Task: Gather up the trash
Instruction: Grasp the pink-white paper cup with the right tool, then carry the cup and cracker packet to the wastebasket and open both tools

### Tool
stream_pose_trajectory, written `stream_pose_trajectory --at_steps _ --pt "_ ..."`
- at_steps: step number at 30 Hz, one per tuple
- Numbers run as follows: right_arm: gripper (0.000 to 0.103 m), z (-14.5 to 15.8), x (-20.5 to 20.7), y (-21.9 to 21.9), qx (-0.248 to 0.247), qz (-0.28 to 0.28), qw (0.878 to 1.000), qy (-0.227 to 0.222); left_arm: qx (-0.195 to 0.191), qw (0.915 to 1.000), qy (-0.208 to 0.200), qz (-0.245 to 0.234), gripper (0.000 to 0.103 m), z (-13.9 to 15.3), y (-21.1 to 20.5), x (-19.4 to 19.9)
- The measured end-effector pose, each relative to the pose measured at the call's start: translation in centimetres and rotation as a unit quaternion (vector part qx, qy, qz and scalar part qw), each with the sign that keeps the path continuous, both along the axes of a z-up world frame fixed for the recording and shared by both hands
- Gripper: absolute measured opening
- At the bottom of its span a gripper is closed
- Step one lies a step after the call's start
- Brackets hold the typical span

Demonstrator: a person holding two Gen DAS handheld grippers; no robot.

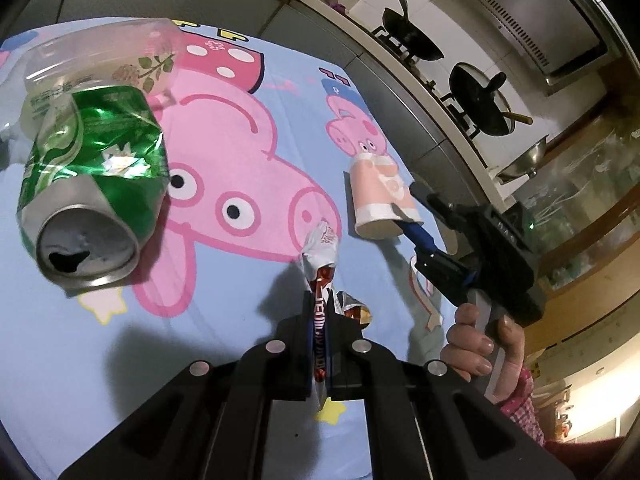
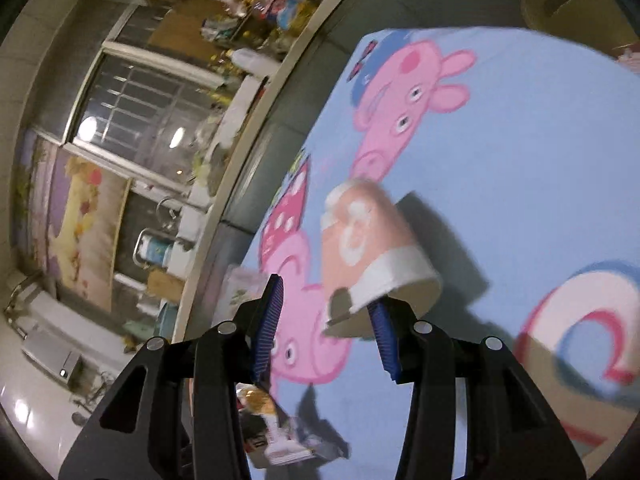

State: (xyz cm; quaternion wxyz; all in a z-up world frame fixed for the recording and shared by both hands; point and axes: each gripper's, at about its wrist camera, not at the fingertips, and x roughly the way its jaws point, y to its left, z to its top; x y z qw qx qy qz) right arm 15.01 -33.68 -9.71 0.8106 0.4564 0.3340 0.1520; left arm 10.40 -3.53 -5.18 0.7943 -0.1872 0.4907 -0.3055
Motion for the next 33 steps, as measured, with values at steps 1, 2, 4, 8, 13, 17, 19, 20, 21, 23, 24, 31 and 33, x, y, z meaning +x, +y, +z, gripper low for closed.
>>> stream_pose_trajectory --at_steps 1,2,4,8,13,17,19,20,21,23,24,31,33 --pt "0.043 -0.1 0.1 -0.3 0.0 -0.004 1.0 0.003 -0.001 1.0 0.0 -0.002 0.004 0.1 -0.2 0.1" --pt "0.042 -0.2 0.3 -0.7 -0.001 -0.006 1.0 0.004 0.0 1.0 -0.002 -0.005 0.004 0.2 -0.6 0.3" --pt "0.008 -0.2 0.9 -0.8 -0.009 0.0 1.0 0.005 0.002 0.9999 -0.007 -0.011 0.004 0.6 -1.4 0.5" --pt "0.002 0.2 0.4 -1.8 -0.009 -0.002 1.0 -0.006 0.011 0.9994 -0.022 -0.026 0.004 1.8 -3.1 1.1" --pt "0.002 2.0 -1.7 -5.2 -0.046 -0.028 0.998 -0.039 0.024 0.9969 -0.048 -0.058 0.004 3.8 -7.1 2.8" --pt "0.002 3.0 -3.9 -10.8 -0.071 -0.088 0.992 -0.052 0.033 0.9926 -0.069 -0.095 0.004 5.1 -12.5 4.7" --pt "0.002 3.5 -5.0 -13.9 -0.087 -0.124 0.987 -0.057 0.037 0.9898 -0.077 -0.114 0.004 5.7 -15.9 5.6" --pt "0.002 3.6 -5.5 -15.4 -0.094 -0.14 0.984 -0.057 0.04 0.9884 -0.081 -0.122 0.004 5.9 -17.2 5.9" --pt "0.002 3.6 -6.0 -16.7 -0.1 -0.154 0.981 -0.057 0.044 0.9864 -0.087 -0.132 0.004 6.1 -19.0 6.2" --pt "0.002 3.4 -6.9 -19.8 -0.109 -0.181 0.976 -0.054 0.054 0.982 -0.1 -0.151 0.004 6.6 -22.9 7.1" --pt "0.002 3.3 -7.1 -21.2 -0.112 -0.192 0.974 -0.052 0.06 0.9795 -0.107 -0.16 0.004 6.8 -25.0 7.5" --pt "0.01 2.3 -3.9 -27.2 -0.131 -0.207 0.969 -0.029 0.105 0.972 -0.12 -0.173 0.023 6.1 -37.0 11.7" --pt "0.042 1.5 -1.5 -28.2 -0.144 -0.191 0.971 0.002 0.126 0.9732 -0.111 -0.157 0.055 5.1 -38.5 12.5"
